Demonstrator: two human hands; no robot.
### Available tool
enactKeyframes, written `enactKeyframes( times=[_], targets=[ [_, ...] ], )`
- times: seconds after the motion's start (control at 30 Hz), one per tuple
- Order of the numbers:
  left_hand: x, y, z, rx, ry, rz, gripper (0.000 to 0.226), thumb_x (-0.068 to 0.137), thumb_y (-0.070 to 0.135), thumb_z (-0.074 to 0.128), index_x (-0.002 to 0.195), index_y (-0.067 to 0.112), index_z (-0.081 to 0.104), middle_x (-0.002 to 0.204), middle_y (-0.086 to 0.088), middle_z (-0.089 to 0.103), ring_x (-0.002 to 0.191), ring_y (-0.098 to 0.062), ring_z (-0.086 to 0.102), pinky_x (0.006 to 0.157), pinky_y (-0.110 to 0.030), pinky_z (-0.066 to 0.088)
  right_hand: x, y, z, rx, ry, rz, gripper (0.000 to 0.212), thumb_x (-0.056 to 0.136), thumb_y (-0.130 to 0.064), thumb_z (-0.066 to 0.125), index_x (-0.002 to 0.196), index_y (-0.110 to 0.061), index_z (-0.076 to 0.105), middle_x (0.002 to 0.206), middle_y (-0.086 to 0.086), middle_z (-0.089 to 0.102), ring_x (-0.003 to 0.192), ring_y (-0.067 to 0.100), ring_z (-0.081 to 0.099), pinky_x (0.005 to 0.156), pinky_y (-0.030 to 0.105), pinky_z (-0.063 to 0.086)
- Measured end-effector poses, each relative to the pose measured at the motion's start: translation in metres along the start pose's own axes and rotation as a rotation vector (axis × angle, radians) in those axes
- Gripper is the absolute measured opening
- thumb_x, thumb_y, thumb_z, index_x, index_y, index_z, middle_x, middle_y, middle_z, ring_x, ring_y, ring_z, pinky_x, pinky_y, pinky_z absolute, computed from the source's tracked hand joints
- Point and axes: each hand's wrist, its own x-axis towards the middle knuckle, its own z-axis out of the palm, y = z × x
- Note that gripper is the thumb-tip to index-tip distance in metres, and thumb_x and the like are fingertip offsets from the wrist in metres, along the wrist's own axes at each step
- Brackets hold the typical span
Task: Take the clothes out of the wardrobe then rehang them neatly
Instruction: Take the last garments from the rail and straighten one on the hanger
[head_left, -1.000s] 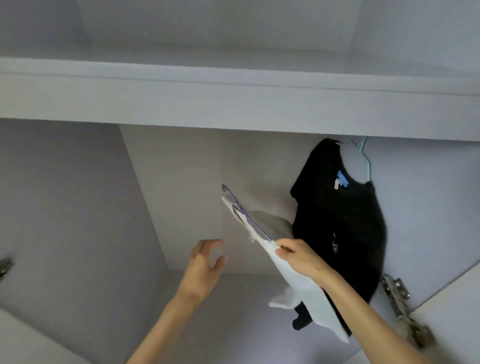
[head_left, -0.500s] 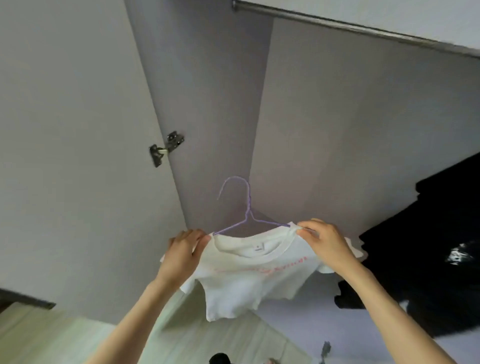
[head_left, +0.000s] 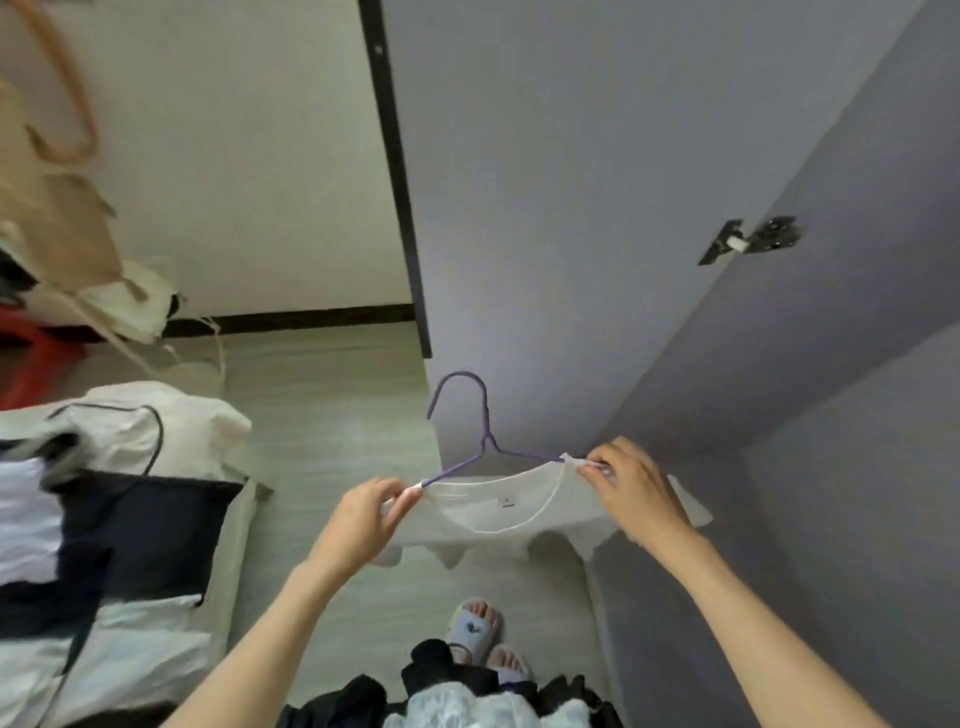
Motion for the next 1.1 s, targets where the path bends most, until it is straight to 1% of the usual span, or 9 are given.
enactKeyframes(
  times=[0.1, 0.2, 0.3, 0.4, 0.63, 0.83, 0.9, 1.0, 1.1],
  targets=[
    [-0.06, -0.021, -0.003, -0.028, 0.001, -0.178, 0.036, 0.092, 0.039, 0.051, 0.058, 0.033, 0.039, 0.058, 0.011, 0.045, 0.056, -0.005, 0.044, 0.055, -0.019, 0.031, 0.009, -0.024, 0.03, 0.009, -0.102, -0.148, 0.013, 0.086, -0.021, 0.064, 0.082, -0.009, 0.064, 0.084, 0.003, 0.056, 0.087, 0.025, 0.053, 0.072, 0.03, 0.035],
    [-0.112, -0.042, -0.008, -0.11, 0.068, -0.37, 0.034, 0.09, 0.047, 0.047, 0.06, 0.031, 0.044, 0.059, 0.007, 0.048, 0.06, -0.006, 0.048, 0.057, -0.018, 0.034, 0.013, -0.06, 0.061, 0.013, -0.181, -0.273, 0.013, 0.086, -0.021, 0.065, 0.086, -0.008, 0.066, 0.087, 0.006, 0.062, 0.089, 0.025, 0.054, 0.074, 0.026, 0.03],
    [-0.153, -0.06, -0.023, -0.166, 0.208, -0.502, 0.032, 0.09, 0.044, 0.051, 0.061, 0.031, 0.05, 0.06, 0.006, 0.05, 0.061, -0.006, 0.049, 0.058, -0.018, 0.035, 0.018, -0.104, 0.088, 0.025, -0.243, -0.391, 0.014, 0.085, -0.021, 0.066, 0.086, -0.007, 0.067, 0.085, 0.006, 0.063, 0.086, 0.026, 0.055, 0.073, 0.029, 0.032],
    [-0.187, -0.075, -0.044, -0.235, 0.414, -0.638, 0.034, 0.089, 0.038, 0.057, 0.065, 0.014, 0.06, 0.056, 0.007, 0.049, 0.056, -0.006, 0.045, 0.057, -0.019, 0.034, 0.024, -0.16, 0.113, 0.003, -0.261, -0.549, 0.014, 0.081, -0.02, 0.07, 0.081, -0.006, 0.067, 0.079, 0.008, 0.064, 0.077, 0.029, 0.057, 0.069, 0.036, 0.039],
    [-0.265, -0.133, -0.1, -0.275, 0.766, -0.887, 0.044, 0.088, 0.043, 0.057, 0.062, 0.009, 0.046, 0.049, 0.007, 0.04, 0.051, -0.014, 0.033, 0.055, -0.029, 0.033, 0.015, -0.312, 0.185, 0.005, -0.218, -0.91, 0.013, 0.077, -0.02, 0.074, 0.073, -0.014, 0.065, 0.071, 0.001, 0.063, 0.067, 0.025, 0.056, 0.067, 0.032, 0.032],
    [-0.337, -0.173, -0.143, -0.241, 0.986, -1.101, 0.05, 0.085, 0.041, 0.062, 0.047, 0.026, 0.032, 0.045, 0.002, 0.04, 0.057, -0.03, 0.041, 0.053, -0.031, 0.03, -0.018, -0.425, 0.251, 0.068, -0.352, -1.08, 0.013, 0.081, -0.023, 0.071, 0.075, -0.012, 0.066, 0.074, 0.001, 0.064, 0.071, 0.026, 0.059, 0.067, 0.031, 0.034],
    [-0.358, -0.182, -0.156, -0.192, 1.028, -1.134, 0.05, 0.084, 0.039, 0.063, 0.048, 0.03, 0.03, 0.047, 0.002, 0.046, 0.053, -0.026, 0.043, 0.05, -0.029, 0.028, -0.032, -0.455, 0.269, 0.099, -0.395, -1.119, 0.014, 0.08, -0.023, 0.071, 0.075, -0.011, 0.066, 0.073, 0.003, 0.063, 0.071, 0.027, 0.059, 0.066, 0.032, 0.039],
    [-0.39, -0.199, -0.173, -0.063, 1.083, -1.165, 0.044, 0.082, 0.046, 0.064, 0.052, 0.029, 0.036, 0.039, 0.009, 0.04, 0.047, -0.016, 0.042, 0.049, -0.027, 0.029, -0.051, -0.495, 0.292, 0.117, -0.459, -1.155, 0.019, 0.082, -0.027, 0.069, 0.076, -0.01, 0.066, 0.073, 0.004, 0.062, 0.073, 0.028, 0.058, 0.064, 0.033, 0.042],
    [-0.418, -0.218, -0.192, 0.118, 1.173, -1.175, 0.045, 0.078, 0.06, 0.052, 0.057, 0.021, 0.044, 0.047, 0.005, 0.051, 0.048, -0.025, 0.051, 0.046, -0.027, 0.036, -0.066, -0.54, 0.308, 0.158, -0.495, -1.225, 0.022, 0.084, -0.032, 0.066, 0.079, -0.011, 0.066, 0.076, 0.002, 0.062, 0.07, 0.024, 0.058, 0.058, 0.034, 0.045]
  ],
)
